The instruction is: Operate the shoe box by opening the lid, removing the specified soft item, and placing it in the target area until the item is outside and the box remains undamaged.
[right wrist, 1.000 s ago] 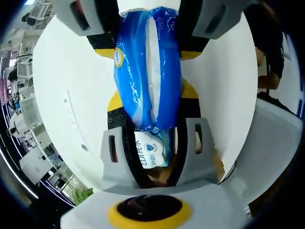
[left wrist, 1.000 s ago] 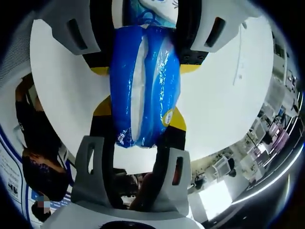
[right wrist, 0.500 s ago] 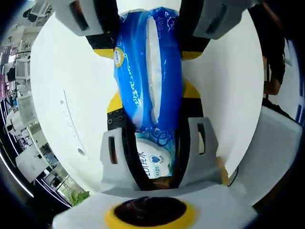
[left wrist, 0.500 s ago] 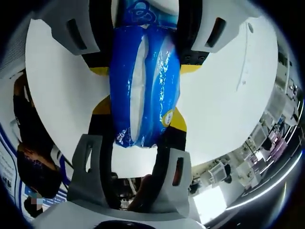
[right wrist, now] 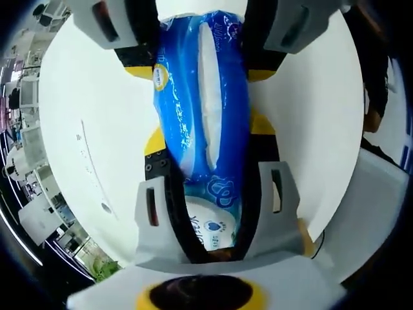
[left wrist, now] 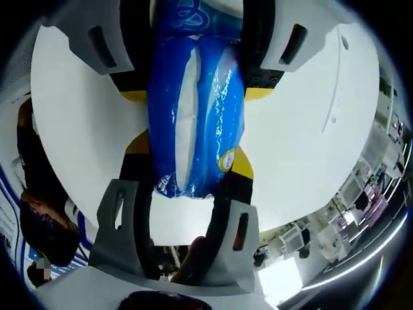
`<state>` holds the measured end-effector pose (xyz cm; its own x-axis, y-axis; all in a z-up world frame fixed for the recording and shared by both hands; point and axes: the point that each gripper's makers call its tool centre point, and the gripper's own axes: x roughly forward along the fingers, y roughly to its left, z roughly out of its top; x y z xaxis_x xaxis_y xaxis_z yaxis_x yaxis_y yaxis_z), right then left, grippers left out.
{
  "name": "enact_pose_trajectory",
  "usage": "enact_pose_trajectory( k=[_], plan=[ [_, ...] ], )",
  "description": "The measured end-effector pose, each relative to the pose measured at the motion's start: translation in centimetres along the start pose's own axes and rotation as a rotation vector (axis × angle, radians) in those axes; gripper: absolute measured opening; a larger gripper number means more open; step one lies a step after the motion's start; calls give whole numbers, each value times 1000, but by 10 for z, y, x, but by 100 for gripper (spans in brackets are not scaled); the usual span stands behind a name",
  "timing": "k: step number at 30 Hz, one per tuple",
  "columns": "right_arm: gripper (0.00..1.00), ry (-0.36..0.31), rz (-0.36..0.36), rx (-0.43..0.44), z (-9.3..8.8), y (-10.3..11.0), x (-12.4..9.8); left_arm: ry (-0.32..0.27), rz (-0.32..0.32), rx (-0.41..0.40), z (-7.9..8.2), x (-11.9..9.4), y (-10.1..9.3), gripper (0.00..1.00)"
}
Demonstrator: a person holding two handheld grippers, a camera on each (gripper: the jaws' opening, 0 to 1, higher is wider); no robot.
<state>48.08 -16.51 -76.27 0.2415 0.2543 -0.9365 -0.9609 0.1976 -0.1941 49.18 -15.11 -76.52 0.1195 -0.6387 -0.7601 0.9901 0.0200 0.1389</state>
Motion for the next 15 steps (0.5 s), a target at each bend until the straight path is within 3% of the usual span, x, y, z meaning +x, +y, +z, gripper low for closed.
enact_pose_trajectory(
  k=[15],
  plan=[
    [53, 4, -12, 8, -1, -2, 0, -10, 16, 3, 0, -1, 2, 55]
  ],
)
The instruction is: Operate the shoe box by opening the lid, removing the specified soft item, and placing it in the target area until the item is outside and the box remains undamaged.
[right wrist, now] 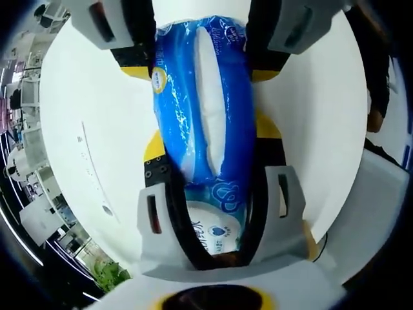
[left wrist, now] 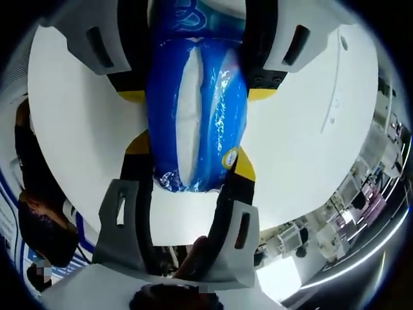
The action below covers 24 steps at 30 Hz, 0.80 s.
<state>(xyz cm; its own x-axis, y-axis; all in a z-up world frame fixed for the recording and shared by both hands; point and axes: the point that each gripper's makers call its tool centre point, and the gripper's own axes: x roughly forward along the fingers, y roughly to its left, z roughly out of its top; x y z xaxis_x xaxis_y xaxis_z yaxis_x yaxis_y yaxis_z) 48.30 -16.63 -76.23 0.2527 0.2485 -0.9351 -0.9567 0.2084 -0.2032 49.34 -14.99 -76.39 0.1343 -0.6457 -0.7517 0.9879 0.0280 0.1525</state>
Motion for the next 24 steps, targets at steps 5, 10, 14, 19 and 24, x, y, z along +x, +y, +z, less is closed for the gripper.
enact_pose_trajectory(
  k=[5, 10, 14, 19, 24],
  plan=[
    [53, 2, 5, -1, 0, 3, -2, 2, -7, 14, 0, -2, -2, 55],
    [52, 17, -3, 0, -4, 1, -6, 6, -6, 20, 1, -6, -3, 53],
    [52, 20, -8, 6, -5, 1, -12, 8, -5, 27, 2, -9, -3, 52],
    [53, 26, -5, 17, -4, 4, -16, 18, -4, 47, 1, -17, -5, 50],
    [55, 11, -20, 41, 3, 2, -22, 15, 8, 57, -1, -32, 1, 49]
  ],
)
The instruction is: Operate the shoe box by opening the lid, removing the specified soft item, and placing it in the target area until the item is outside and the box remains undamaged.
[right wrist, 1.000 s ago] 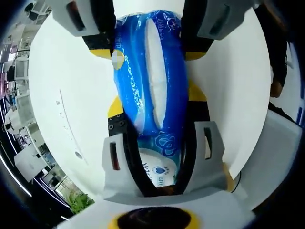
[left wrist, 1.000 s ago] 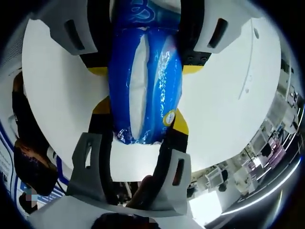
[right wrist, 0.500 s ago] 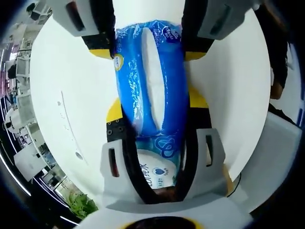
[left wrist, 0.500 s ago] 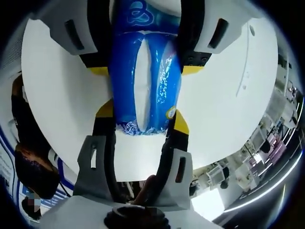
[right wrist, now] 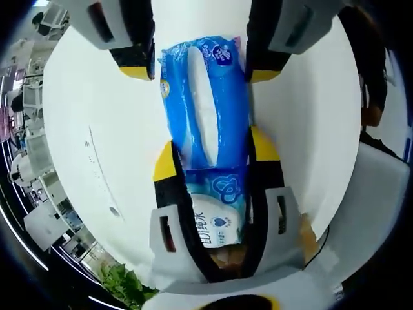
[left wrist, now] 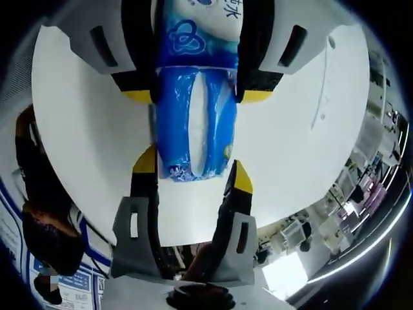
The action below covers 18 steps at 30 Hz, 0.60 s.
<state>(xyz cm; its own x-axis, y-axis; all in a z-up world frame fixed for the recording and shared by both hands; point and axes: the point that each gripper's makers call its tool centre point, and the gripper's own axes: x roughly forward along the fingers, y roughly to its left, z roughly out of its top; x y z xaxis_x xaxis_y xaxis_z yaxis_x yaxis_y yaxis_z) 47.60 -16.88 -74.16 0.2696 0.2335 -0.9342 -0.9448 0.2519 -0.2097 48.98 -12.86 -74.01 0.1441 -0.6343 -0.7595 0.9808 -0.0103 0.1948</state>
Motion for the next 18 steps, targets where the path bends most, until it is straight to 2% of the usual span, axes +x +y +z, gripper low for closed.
enact_pose_trajectory(
  k=[9, 13, 18],
  plan=[
    [57, -11, -20, 17, 13, 3, -13, -23, 22, 16, 1, -32, 8, 49],
    [59, -28, -35, 46, 19, 3, -22, -60, 47, -3, 7, -51, 12, 50],
    [58, -59, -45, 98, 28, 6, -32, -75, 66, -7, 6, -69, 15, 51]
  ],
)
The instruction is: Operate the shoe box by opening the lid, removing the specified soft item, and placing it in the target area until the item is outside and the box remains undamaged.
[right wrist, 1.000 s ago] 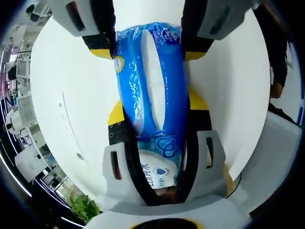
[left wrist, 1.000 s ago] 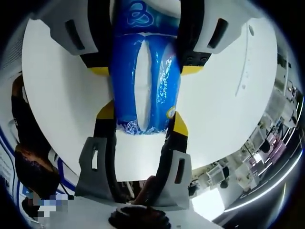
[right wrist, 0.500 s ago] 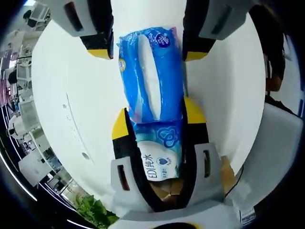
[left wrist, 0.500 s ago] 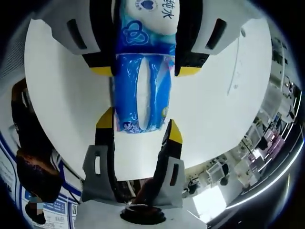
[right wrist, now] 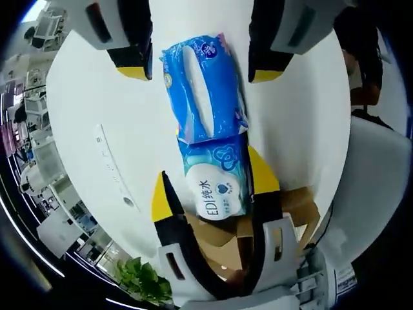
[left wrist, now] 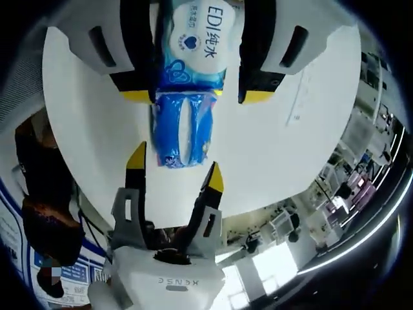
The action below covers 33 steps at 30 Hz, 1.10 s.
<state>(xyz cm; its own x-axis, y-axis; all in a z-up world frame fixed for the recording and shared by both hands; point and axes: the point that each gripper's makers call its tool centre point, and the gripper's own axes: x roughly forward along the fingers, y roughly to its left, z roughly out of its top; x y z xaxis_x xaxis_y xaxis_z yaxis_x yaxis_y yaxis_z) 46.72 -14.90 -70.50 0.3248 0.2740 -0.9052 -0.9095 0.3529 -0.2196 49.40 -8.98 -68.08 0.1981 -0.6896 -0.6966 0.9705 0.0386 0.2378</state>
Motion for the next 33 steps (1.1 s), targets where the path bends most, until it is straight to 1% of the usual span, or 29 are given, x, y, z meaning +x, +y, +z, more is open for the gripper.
enact_pose_trajectory(
  k=[7, 11, 13, 16, 17, 19, 21, 23, 26, 28, 33],
  plan=[
    [59, -37, -16, 60, 13, 6, -11, -12, 24, -16, -3, -26, 1, 52],
    [59, -74, -24, 100, 26, 11, -16, -21, 28, -11, -6, -42, -4, 53],
    [59, -89, -26, 112, 32, 14, -17, -15, 36, -3, -10, -50, -5, 53],
    [59, -107, -27, 132, 36, 17, -15, -19, 45, -17, -15, -62, -6, 53],
    [59, -121, -23, 148, 42, 20, -14, -18, 49, -17, -18, -67, -7, 53],
    [59, -130, -26, 157, 47, 22, -14, -19, 59, -22, -24, -76, -7, 53],
    [59, -138, -25, 163, 51, 23, -14, -18, 66, -30, -28, -80, -6, 53],
    [59, -152, -25, 165, 61, 29, -15, -21, 83, -56, -37, -93, -5, 52],
    [59, -164, -20, 172, 65, 32, -15, -20, 99, -72, -47, -106, -4, 52],
    [58, -178, -11, 189, 72, 36, -15, -22, 110, -89, -52, -114, -2, 52],
    [58, -206, 0, 201, 91, 48, -14, -21, 149, -132, -73, -136, 5, 52]
  ],
)
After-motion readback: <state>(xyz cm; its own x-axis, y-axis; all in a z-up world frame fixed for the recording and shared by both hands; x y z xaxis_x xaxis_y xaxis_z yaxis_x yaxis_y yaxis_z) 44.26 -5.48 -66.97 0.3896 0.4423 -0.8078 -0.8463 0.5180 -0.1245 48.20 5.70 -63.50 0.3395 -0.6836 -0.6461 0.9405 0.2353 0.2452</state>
